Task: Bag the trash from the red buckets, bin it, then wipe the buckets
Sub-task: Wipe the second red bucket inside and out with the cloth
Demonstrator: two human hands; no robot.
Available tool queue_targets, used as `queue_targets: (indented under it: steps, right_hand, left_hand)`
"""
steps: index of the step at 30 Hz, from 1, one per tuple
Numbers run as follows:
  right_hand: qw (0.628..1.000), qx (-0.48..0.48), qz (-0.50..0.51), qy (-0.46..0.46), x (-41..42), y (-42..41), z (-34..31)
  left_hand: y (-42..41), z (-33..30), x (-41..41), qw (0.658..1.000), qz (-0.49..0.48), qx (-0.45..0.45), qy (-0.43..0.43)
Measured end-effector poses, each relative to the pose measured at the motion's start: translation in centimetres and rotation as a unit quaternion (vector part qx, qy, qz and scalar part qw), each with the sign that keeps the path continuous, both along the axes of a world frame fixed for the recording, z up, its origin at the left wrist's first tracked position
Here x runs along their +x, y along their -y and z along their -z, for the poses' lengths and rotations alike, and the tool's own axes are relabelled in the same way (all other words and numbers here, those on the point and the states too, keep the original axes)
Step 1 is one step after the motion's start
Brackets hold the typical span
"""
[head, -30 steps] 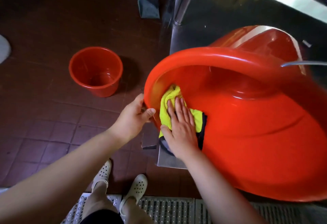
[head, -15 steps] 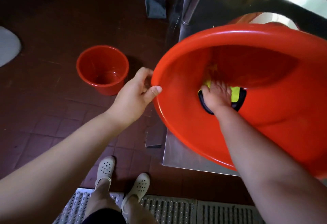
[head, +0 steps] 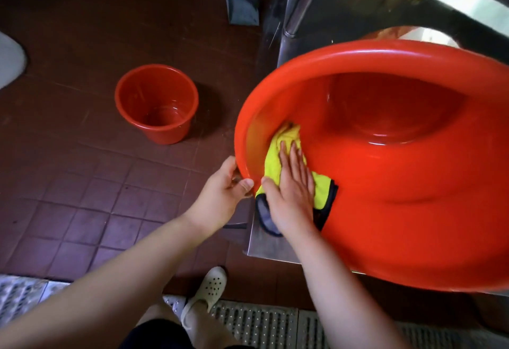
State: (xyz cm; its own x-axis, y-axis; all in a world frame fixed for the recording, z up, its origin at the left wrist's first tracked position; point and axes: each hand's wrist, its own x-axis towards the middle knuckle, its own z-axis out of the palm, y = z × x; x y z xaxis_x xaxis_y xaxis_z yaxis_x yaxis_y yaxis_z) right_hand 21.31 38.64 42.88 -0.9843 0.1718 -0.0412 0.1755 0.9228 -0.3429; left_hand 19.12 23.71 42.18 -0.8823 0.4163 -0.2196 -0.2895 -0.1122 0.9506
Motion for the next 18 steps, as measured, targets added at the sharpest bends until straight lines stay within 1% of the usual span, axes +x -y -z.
queue_targets:
  steps: [2,4,7,12,15,18]
  right_hand:
    - [0.999,-0.026,-0.024,-0.006,0.8,-0.2,-0.3]
    - [0.999,-0.042,-0.010,-0.010,-0.2,-1.4,-0.3]
    - [0.999,-0.014,0.052,0.005,-2.5,-4.2,0.1]
    - [0.989,0.048,0.128,0.059,-6.3,-10.3,0.7]
    - [0.982,0.084,0.140,0.094,-7.2,-13.3,0.9]
    - [0.982,0.088,0.139,0.098,-7.4,-14.0,1.2]
  left_hand:
    - [0.0,-0.5,-0.5,1.000,0.003,-0.012,-0.025]
    - [0.1,-1.3,-1.2,0.999,-0.010,-0.032,-0.042]
    - [0.3,-2.6,-2.5,0.996,-0.019,-0.049,-0.067]
    - [0.6,-4.4,-3.5,0.984,0.017,-0.071,-0.163]
    - [0.3,-5.5,-4.1,0.972,0.032,-0.083,-0.219]
    - [0.1,-6.2,-4.5,0.970,0.028,-0.080,-0.228]
